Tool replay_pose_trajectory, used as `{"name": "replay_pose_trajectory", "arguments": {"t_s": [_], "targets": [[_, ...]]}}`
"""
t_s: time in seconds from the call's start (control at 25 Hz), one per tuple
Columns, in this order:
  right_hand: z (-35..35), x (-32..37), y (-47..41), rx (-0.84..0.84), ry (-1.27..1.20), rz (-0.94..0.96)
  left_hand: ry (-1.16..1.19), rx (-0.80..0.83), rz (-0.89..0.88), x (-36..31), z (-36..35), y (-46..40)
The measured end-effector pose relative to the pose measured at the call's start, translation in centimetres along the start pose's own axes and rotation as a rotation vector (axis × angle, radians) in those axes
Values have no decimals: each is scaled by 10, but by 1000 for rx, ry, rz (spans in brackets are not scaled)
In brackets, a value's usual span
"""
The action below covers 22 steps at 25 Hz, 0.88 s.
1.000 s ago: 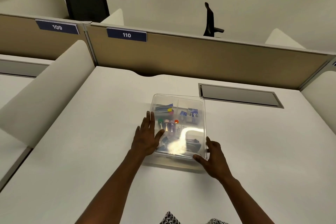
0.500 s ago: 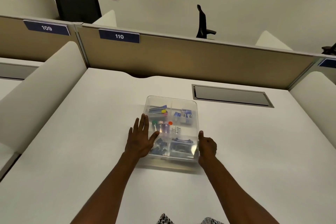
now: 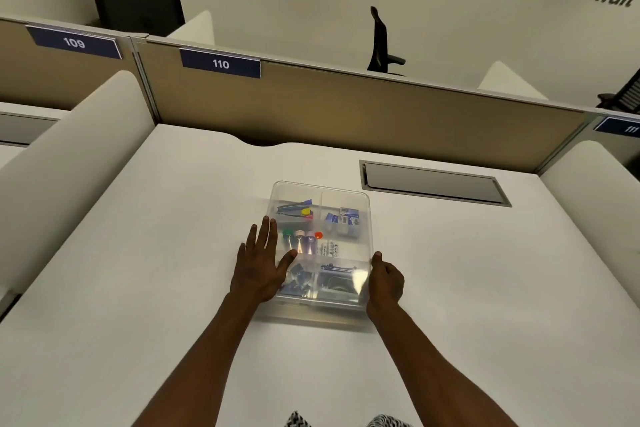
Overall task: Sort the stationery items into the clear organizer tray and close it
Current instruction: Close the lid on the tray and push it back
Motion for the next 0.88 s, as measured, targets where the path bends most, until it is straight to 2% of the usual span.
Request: {"name": "replay_pose_trajectory", "arguments": {"t_s": [0.36,0.52,0.72,0.88], "targets": [[-3,3,-9,42,226,-42,27,-12,-3,1,0,-1],[-4,6,-17,90,169,-116,17,-20,-9,1,0,-1],[-21,40,-24,127,46,-101,10,-22,-18,1,0,-1],[-30,41,-30,71,252,-6,-12,-41,-15,1,-1,-2]]}}
Point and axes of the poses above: each hand's wrist, its own y-axis away from the middle knuckle, its own z-axis out of the back of the hand, x = y × z, the point moved 6 cm from there along -y, towards the middle knuckle, and after that the axes turned 1 degree about z, right-handed, at the moved point
